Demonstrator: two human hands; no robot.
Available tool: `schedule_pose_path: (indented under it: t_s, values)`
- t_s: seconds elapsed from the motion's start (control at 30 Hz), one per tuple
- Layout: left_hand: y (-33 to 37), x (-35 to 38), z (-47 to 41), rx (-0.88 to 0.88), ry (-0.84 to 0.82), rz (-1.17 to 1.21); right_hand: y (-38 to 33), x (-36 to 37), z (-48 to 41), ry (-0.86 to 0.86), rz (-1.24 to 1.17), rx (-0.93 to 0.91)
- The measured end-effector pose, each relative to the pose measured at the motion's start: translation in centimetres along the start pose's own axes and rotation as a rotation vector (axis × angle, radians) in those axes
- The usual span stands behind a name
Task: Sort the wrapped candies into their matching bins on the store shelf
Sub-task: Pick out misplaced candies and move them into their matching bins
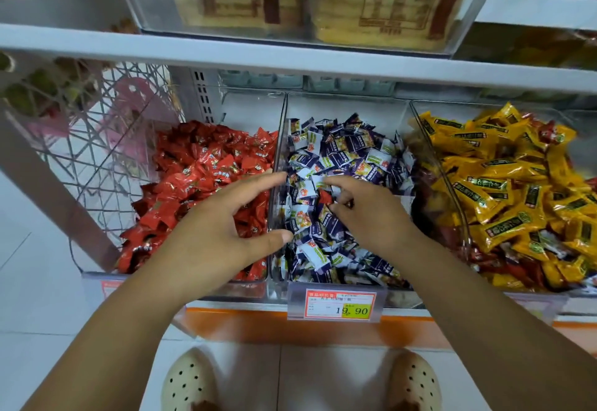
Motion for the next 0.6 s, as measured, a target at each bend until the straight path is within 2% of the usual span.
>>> schedule_pose_path:
  t_s: [0.2, 0.3, 0.37, 0.43, 0.6]
  values:
    - [-0.3, 0.2, -0.2, 0.007, -0.010, -0.008, -0.5, 0.5, -0.3, 0.124, 0.098, 0.026]
    - [-0.2, 0.1, -0.2, 0.014, -0.001, 0.003, -0.4, 0.2, -0.2, 0.141, 0.058, 0.001]
    - [-0.2, 0.1, -0.1, 0.004, -0.005, 0.000, -0.6, -0.6, -0.5, 0.214, 0.019, -0.044]
    - [-0.3, 0.3, 0.0, -0.004, -0.017, -0.001, -1.1, -1.4, -0.4, 0.261, -0.083, -0.080]
    - [-0.6, 0.6, 0.6, -0.039, -0.001, -0.052, -5.1, -2.8, 0.1, 0.301, -0.516, -0.223]
Point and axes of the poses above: each hand's wrist, its own z-axis away from the middle knuckle, its own x-axis out of the palm, y = z × x, the point moved 2 cm from there along -z, towards the middle knuckle, and after that the axes turned 6 degrees about x, right-handed, at the moved point
